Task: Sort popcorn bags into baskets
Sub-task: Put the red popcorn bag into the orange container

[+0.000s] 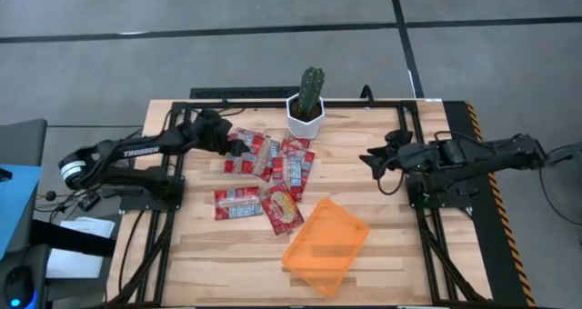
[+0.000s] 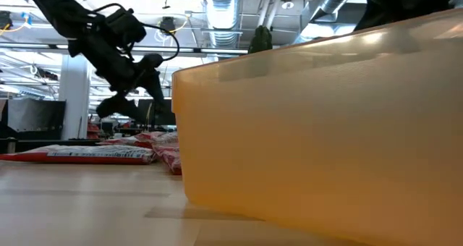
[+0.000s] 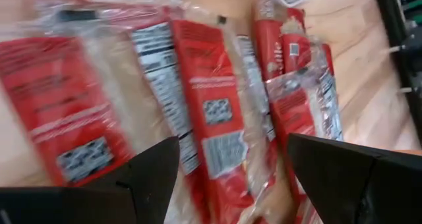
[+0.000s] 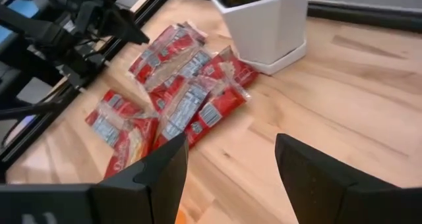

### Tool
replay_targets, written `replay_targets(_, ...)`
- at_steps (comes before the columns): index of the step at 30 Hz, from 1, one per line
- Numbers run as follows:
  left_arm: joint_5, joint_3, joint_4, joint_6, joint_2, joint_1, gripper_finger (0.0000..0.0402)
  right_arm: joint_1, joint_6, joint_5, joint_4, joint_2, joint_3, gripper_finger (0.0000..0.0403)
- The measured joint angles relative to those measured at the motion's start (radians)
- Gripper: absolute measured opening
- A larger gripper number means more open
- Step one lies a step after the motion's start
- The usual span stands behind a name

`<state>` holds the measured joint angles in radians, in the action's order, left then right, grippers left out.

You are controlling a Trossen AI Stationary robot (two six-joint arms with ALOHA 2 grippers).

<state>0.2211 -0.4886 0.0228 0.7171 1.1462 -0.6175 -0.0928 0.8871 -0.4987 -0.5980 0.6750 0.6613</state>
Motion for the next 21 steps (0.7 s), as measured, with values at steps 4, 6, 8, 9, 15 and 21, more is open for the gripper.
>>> replay_targets(4, 0.002, -0.001, -0.107, 0.014, 0.067, 0.024, 0.0270, 0.026, -0.002, 0.000, 0.000, 0.000, -0.003, 0.0254)
replay_targets(6, 0.007, 0.000, -0.110, 0.029, 0.110, 0.029, 0.0270, 0.035, -0.001, 0.000, 0.000, 0.000, -0.016, 0.0254)
replay_targets(8, 0.036, 0.000, -0.132, 0.038, 0.155, 0.033, 0.0270, 0.038, -0.001, 0.000, 0.010, 0.000, -0.029, 0.0254)
replay_targets(9, 0.058, 0.000, -0.151, 0.041, 0.177, 0.035, 0.0270, 0.038, -0.002, 0.000, 0.015, 0.000, -0.034, 0.0254)
replay_targets(15, 0.104, 0.000, -0.282, 0.074, 0.293, 0.055, 0.0270, 0.038, -0.006, 0.000, 0.063, 0.000, -0.062, 0.0254)
replay_targets(21, 0.139, -0.003, -0.348, 0.146, 0.409, 0.056, 0.0220, 0.038, -0.013, -0.004, 0.060, 0.000, -0.063, 0.0254)
